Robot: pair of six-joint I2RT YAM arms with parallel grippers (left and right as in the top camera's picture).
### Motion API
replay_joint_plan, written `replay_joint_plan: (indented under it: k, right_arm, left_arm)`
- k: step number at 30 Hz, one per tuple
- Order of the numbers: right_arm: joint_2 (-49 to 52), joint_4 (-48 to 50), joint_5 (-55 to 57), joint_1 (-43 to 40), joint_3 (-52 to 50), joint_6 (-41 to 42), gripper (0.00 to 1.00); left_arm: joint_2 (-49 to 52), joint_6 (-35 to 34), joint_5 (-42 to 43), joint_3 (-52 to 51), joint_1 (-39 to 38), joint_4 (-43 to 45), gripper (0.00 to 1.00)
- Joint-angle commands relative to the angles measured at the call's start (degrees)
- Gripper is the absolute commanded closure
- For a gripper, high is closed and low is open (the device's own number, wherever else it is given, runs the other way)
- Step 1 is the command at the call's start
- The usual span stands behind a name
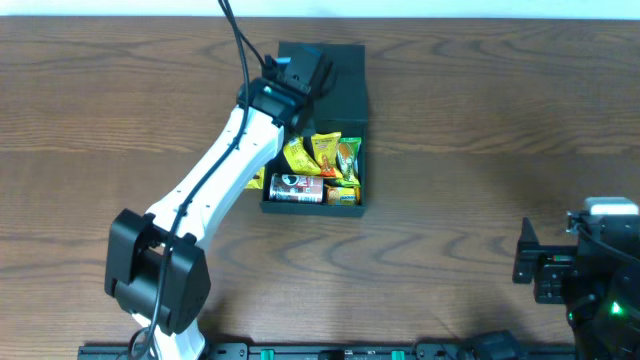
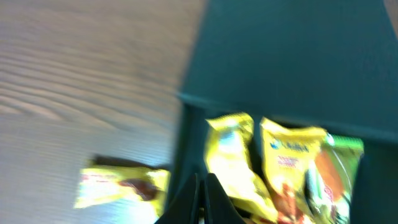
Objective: Pack container
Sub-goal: 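Carry the Apollo packet into the box and release it, then grasp the last yellow packet beside the box with the left gripper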
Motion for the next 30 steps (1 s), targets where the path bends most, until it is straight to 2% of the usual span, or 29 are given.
replay_joint_plan:
  k: [1, 3, 5, 6, 7, 9, 12, 13, 15, 17, 20, 23, 28, 30]
  right_arm:
    - [-0.2, -0.1, 0.6, 0.4, 0.3, 1.1, 0.01]
    - [-0.2, -0.1, 0.6, 0.4, 0.3, 1.1, 0.01]
    - [-0.2, 0.0, 0.8, 0.4, 0.3, 1.1, 0.01]
    - [-0.2, 0.0, 1.0, 0.4, 0.3, 1.1, 0.01]
    - [-0.2, 0.0, 1.2, 0.4, 0.3, 1.1, 0.01]
    - [-0.2, 0.2, 1.2, 0.4, 0.3, 1.1, 0.01]
    - [-0.2, 0.3, 1.2, 0.4, 0.3, 1.2, 0.01]
    - [-0.2, 0.3, 1.2, 0.4, 0.3, 1.2, 0.01]
    - [-0.2, 0.2, 1.2, 0.4, 0.3, 1.2, 0.01]
    - [-0.2, 0.0, 1.2, 0.4, 0.3, 1.7, 0.01]
    - [-0.2, -0.3, 1.2, 0.4, 0.3, 2.1, 0.01]
    - [-0.2, -0.5, 1.2, 0.4, 0.3, 2.2, 0.01]
    - [-0.2, -0.5, 1.2, 0.4, 0.3, 2.2, 0.01]
    - [-0.2, -0.5, 1.2, 0.4, 0.3, 2.2, 0.01]
  left_arm:
    - [-1.0, 4.4, -9.5, 3.1, 1.7, -0.9, 0.83]
    - [-1.1, 13.5, -7.3, 3.3, 3.1, -0.8, 0.82]
    - [-1.1, 27.7, -2.2, 3.3, 4.6, -2.1, 0.71]
    - [-1.1, 35.0, 0.0, 3.3, 5.4, -3.7, 0.58]
    - [-1.1, 45.5, 1.5, 3.3, 6.8, -7.3, 0.54]
    - [-1.1, 52.7, 1.9, 3.3, 8.6, -11.1, 0.50]
    - [-1.0, 60.1, 6.4, 3.3, 11.3, -13.7, 0.41]
    - [-1.0, 62.6, 8.7, 3.3, 12.5, -14.2, 0.30]
    - [-1.0, 67.0, 12.9, 3.2, 14.7, -14.5, 0.22]
    - [-1.0, 71.7, 18.9, 3.1, 16.8, -14.8, 0.09]
    - [-0.8, 76.5, 28.2, 3.0, 19.8, -14.8, 0.07]
    - [-0.3, 76.7, 34.2, 2.3, 21.4, -14.9, 0.06]
    - [1.5, 83.3, 34.9, -2.6, 21.8, -14.6, 0.10]
    - [2.4, 84.0, 34.9, -5.0, 21.8, -13.7, 0.11]
